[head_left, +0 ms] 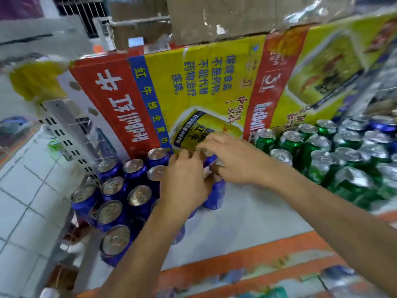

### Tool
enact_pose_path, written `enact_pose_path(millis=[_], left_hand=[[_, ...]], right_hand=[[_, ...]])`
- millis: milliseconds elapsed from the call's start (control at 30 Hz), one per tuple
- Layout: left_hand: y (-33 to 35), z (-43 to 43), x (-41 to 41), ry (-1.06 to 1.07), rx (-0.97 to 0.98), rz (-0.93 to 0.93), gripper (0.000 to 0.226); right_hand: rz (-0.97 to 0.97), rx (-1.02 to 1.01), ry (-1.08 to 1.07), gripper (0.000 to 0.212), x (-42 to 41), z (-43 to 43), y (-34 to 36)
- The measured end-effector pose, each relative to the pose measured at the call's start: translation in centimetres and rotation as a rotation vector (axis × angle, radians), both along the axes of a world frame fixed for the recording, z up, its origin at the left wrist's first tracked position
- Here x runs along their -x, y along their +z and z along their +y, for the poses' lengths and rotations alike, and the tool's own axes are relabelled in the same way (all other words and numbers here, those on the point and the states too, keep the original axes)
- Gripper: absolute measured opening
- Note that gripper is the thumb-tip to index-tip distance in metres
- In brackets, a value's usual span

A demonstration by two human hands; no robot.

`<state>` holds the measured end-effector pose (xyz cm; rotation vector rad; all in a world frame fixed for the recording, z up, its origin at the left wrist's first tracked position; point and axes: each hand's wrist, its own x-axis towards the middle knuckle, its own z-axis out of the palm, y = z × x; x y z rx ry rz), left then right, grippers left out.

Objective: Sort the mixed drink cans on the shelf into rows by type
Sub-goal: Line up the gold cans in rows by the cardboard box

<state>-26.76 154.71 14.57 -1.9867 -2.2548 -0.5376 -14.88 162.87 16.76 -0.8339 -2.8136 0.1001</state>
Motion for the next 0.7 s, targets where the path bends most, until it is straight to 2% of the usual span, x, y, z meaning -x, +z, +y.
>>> enact_pose_path(millis=[400,533,700], left_hand=[[-0.6,7.9,-26.6,-0.430,0.011,-0.016,0.041],[-0.8,9.9,-35.2,-0.517,0.033,-0.011,0.037],[-1.5,13.1,-40.5,-0.523,0.101,0.059,0.043]], right_hand=[[-0.141,-0.096,-0.453,0.053,-30.2,-0.4,-0.4],[-0.174,-0.047,-0.596,0.051,-39.3,-0.6,-1.6],[-0.120,0.069,-0.766,0.051,-47.2,0.1,-3.2]])
